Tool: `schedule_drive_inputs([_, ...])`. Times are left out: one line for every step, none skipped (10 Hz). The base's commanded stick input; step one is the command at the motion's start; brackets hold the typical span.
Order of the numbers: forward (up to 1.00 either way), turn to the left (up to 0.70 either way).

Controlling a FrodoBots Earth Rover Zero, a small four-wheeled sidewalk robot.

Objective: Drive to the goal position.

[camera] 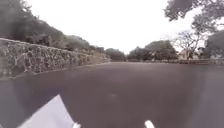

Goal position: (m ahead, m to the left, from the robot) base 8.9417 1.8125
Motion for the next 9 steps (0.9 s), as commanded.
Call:
schedule_drive_inputs([0.5, 0.0])
schedule_drive_inputs([0.5, 0.0])
schedule_drive_inputs([0.5, 0.0])
schedule_drive_inputs([0.5, 0.0])
schedule_drive_inputs([0.5, 0.0])
schedule_drive_inputs([0.5, 0.0])
schedule_drive_inputs([0.5, 0.0])
schedule_drive_inputs([0.5, 0.0])
schedule_drive_inputs([0.5, 0.0])
